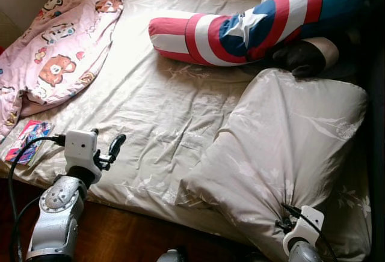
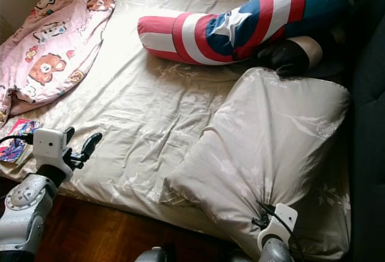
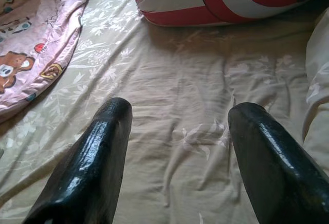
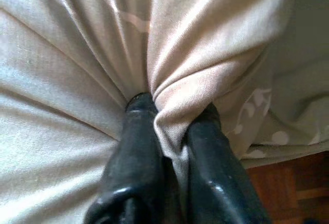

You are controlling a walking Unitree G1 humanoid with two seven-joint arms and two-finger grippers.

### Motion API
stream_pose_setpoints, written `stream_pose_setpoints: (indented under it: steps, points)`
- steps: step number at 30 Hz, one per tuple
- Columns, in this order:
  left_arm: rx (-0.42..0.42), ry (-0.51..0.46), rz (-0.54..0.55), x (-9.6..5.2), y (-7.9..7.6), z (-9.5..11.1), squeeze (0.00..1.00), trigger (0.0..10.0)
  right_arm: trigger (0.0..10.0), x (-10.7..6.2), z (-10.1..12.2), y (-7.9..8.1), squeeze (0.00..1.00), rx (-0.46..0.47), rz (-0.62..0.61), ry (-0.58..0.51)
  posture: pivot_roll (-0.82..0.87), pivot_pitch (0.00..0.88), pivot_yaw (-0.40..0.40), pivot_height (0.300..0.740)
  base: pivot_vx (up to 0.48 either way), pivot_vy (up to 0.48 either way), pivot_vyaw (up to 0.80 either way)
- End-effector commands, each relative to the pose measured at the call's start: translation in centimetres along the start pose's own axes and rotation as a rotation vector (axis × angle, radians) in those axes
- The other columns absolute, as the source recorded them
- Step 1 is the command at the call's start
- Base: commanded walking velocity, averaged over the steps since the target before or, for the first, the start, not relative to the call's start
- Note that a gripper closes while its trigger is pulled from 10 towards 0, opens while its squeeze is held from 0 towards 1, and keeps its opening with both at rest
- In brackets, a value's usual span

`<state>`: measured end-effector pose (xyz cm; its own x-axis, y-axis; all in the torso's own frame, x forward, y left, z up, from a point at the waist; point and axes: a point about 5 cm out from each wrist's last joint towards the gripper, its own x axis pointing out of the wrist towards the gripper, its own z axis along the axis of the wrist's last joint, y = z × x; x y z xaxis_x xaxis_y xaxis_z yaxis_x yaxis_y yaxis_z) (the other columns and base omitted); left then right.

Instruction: Clean up the room

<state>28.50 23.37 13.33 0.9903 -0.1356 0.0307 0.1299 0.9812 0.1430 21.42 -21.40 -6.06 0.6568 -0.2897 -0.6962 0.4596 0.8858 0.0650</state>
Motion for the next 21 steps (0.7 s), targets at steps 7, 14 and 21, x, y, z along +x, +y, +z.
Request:
stream_pose_setpoints:
  steps: [7,14,21]
  points:
    - [0.005,0.008,0.03,0.1,0.2,-0.6,0.0,10.0,0.0,-0.1,-0.5,-1.6,0.0,-0.196,-0.086,0.012,0.2,0.253,0.164,0.736,0.0,0.0,0.0]
    - [-0.01,0.004,0.029,0.4,-0.3,-0.8,0.0,10.0,0.0,0.0,1.2,-1.4,0.0,-0.272,-0.104,-0.108,0.18,0.239,0.158,0.736,0.0,0.0,0.0]
    - [-0.02,-0.002,0.035,0.7,-0.5,-1.0,0.0,10.0,0.0,-0.2,3.4,-1.4,0.0,-0.333,-0.168,-0.274,0.16,0.234,0.147,0.736,0.0,0.0,0.0]
